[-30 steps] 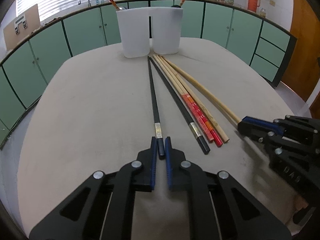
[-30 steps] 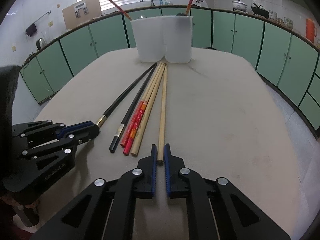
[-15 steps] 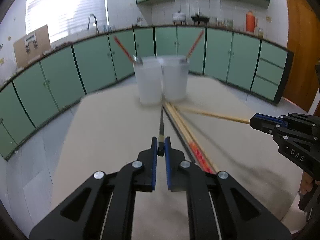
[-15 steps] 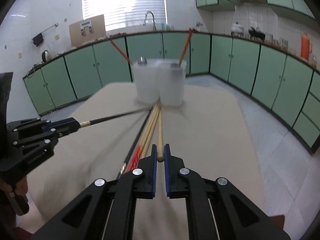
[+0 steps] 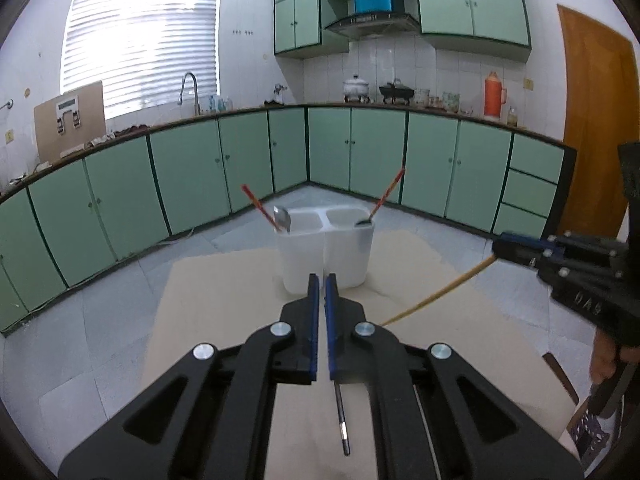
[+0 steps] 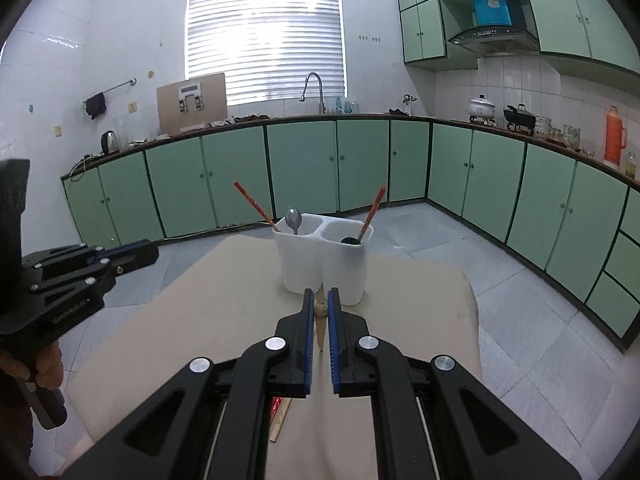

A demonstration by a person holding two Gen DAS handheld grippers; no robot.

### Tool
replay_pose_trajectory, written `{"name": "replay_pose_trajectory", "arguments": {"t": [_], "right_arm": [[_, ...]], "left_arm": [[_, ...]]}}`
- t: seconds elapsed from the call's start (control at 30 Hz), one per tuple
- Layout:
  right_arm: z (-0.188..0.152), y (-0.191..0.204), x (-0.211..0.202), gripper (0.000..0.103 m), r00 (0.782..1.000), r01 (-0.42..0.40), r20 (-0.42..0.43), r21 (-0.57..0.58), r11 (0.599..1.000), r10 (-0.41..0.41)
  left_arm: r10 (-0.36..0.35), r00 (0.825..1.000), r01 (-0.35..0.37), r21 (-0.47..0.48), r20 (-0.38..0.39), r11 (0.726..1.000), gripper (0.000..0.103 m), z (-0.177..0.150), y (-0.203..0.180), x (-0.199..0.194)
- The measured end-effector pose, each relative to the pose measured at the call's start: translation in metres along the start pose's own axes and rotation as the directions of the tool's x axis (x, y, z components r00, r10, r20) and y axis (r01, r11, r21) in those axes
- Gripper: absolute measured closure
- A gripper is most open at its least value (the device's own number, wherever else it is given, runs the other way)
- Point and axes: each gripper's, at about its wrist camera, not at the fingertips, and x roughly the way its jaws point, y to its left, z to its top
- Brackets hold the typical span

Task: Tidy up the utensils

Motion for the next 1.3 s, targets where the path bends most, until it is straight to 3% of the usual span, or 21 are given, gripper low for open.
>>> {"name": "replay_pose_trajectory", "arguments": {"t": [0.2, 0.37, 0.47, 0.6, 0.7, 0.83, 1.3], "right_arm": [[-0.032, -0.002, -0.012, 0.096, 0.998, 0.064, -0.013, 0.022, 0.998, -0.064], [-0.063, -0.007, -0.008, 0.096, 0.991, 0.091, -0.098, 0.045, 0.995, -0.086], [-0.085, -0.005, 0.006, 0.096, 0.983, 0.104, -0.154, 0.034, 0.994, -0.098], [-0.111, -0.004, 0.031, 0.096, 0.974, 0.099, -0.213, 0.068, 0.993, -0.082], [-0.127, -0.006, 0.047, 0.096, 0.965, 0.096, -0.252, 0.094, 0.991, -0.070], [-0.143, -0.008, 0.061, 0.096, 0.956, 0.096, -0.287, 0.108, 0.989, -0.062], [-0.149, -0.008, 0.067, 0.096, 0.952, 0.090, -0.303, 0.121, 0.989, -0.049]], "left_arm": [[-0.011, 0.980, 0.007, -0.020, -0.197, 1.000, 0.097, -0.055, 0.004, 0.044], [-0.029, 0.957, 0.019, -0.035, -0.290, 0.999, 0.094, -0.095, 0.002, 0.064], [-0.035, 0.949, 0.026, -0.033, -0.314, 0.999, 0.090, -0.109, 0.000, 0.074], [-0.026, 0.942, 0.022, -0.017, -0.335, 1.000, 0.075, -0.123, -0.005, 0.082], [-0.033, 0.938, 0.028, -0.017, -0.346, 0.999, 0.070, -0.130, -0.008, 0.085], [-0.036, 0.930, 0.035, -0.011, -0.365, 0.999, 0.066, -0.134, -0.008, 0.088], [-0.037, 0.940, 0.033, -0.017, -0.338, 0.999, 0.064, -0.138, -0.007, 0.086]]}}
